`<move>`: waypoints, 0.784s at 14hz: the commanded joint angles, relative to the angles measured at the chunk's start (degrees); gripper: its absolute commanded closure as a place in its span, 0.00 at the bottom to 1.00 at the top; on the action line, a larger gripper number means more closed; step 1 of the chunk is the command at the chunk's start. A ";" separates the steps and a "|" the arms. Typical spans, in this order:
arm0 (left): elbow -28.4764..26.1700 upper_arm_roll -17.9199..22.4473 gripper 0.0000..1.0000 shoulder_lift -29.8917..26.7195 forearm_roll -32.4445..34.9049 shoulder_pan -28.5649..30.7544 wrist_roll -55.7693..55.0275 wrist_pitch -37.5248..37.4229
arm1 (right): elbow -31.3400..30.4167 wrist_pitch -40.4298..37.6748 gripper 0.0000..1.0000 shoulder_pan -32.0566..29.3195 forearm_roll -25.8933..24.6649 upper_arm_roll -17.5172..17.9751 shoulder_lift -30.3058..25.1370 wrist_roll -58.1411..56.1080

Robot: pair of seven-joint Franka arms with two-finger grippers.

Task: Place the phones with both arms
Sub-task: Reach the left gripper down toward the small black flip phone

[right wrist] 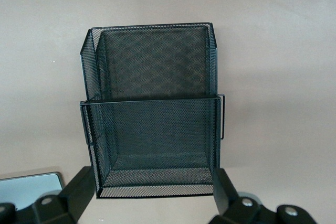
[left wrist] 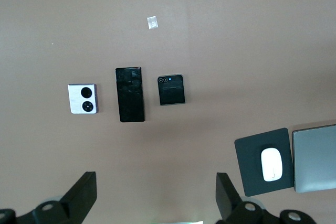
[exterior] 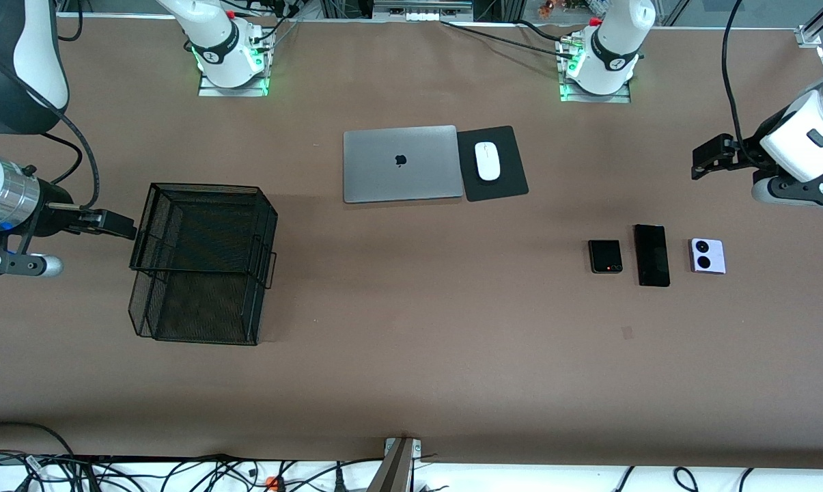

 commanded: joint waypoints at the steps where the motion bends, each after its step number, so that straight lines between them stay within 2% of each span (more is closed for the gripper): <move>1: -0.93 -0.17 0.00 -0.85 0.19 0.21 0.13 0.51 | -0.03 -0.83 0.00 -0.09 0.89 -0.01 -0.49 -0.03; 7: -0.93 -0.17 0.00 -0.59 0.19 0.21 0.13 0.51 | -0.03 -0.83 0.00 -0.18 0.89 -0.01 -0.49 -0.46; 11: -0.93 -0.08 0.00 5.29 0.28 0.39 0.48 3.05 | 0.05 -0.83 0.00 -0.09 0.80 -0.01 -0.49 -0.38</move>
